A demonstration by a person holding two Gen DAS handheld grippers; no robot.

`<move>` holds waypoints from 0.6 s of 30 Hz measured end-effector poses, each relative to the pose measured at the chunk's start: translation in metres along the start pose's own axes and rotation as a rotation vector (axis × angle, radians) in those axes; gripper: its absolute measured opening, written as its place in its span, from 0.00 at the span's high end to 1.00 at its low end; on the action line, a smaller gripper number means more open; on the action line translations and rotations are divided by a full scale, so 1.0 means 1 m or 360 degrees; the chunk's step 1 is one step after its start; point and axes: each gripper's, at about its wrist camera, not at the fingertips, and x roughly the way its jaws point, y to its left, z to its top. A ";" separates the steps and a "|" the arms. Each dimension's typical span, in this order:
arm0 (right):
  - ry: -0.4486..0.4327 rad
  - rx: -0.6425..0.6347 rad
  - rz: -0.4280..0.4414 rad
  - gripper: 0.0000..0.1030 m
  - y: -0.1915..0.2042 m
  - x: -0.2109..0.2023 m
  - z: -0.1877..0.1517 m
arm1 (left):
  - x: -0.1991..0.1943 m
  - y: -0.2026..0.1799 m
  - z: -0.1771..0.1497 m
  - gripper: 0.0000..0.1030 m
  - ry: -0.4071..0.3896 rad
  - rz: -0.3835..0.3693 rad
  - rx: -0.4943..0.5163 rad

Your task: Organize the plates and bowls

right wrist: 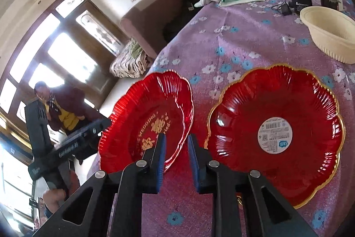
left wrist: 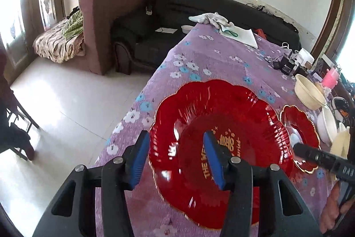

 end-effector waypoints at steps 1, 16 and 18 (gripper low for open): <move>0.0009 -0.0003 0.0001 0.78 0.000 0.003 -0.002 | 0.001 0.000 0.001 0.52 -0.0002 0.0003 -0.0003; 0.0014 -0.0029 -0.0012 0.78 -0.001 0.013 -0.007 | 0.016 0.016 -0.005 0.59 0.0048 -0.0036 -0.0060; 0.0013 -0.0038 -0.0009 0.78 -0.001 0.015 -0.007 | 0.021 0.017 -0.007 0.77 0.0064 -0.0016 -0.0068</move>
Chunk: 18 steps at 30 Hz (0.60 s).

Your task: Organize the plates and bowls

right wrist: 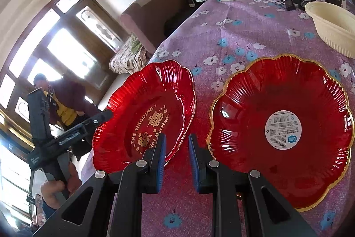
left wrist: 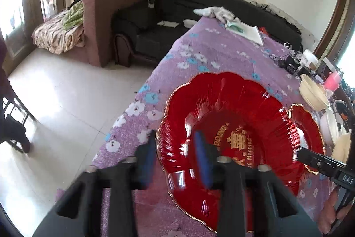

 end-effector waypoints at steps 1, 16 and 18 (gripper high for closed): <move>-0.0004 -0.0006 -0.0004 0.78 0.000 0.001 0.000 | 0.001 0.000 -0.001 0.78 -0.0001 0.0014 0.0003; -0.0012 -0.0097 -0.0060 0.85 0.008 0.003 -0.003 | -0.021 0.003 -0.021 0.79 -0.0015 0.0069 0.0008; 0.0005 -0.0113 -0.0045 0.85 0.012 0.002 -0.005 | -0.028 0.007 -0.028 0.79 -0.0012 0.0063 -0.0008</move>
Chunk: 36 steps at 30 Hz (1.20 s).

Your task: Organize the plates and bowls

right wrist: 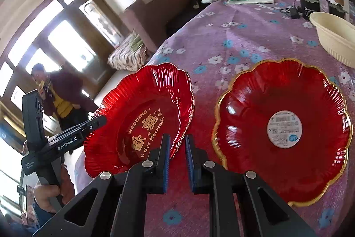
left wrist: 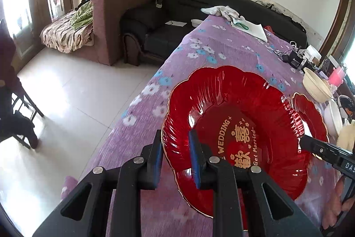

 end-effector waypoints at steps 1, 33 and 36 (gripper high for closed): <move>0.0009 -0.0015 0.0002 0.85 0.003 -0.001 -0.001 | -0.005 0.002 -0.004 0.79 0.0000 -0.0002 -0.0004; -0.0246 0.0052 -0.0242 0.80 -0.029 -0.100 0.002 | -0.089 -0.059 -0.011 0.31 -0.0188 -0.0133 0.0209; -0.0364 0.0137 -0.0395 0.66 -0.050 -0.116 0.007 | -0.078 -0.104 -0.004 0.25 -0.0125 -0.0241 0.0301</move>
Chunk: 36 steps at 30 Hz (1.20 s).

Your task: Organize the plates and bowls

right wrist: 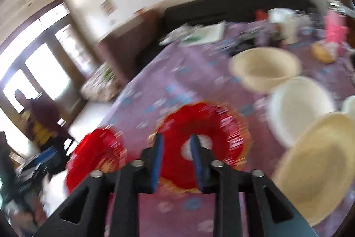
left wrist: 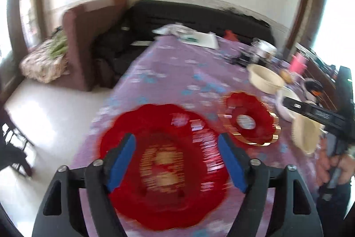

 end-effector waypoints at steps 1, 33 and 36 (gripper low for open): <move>-0.0018 0.0044 -0.0032 0.66 -0.010 0.001 0.001 | 0.009 -0.013 0.005 0.25 0.0027 -0.0037 0.0028; 0.0187 0.0298 -0.0227 0.67 -0.074 0.044 -0.014 | 0.176 -0.083 0.038 0.61 0.0465 0.0062 0.0057; 0.0217 0.0269 -0.0211 0.80 -0.071 0.049 -0.017 | 0.181 -0.087 0.035 0.72 0.0500 0.0070 0.0090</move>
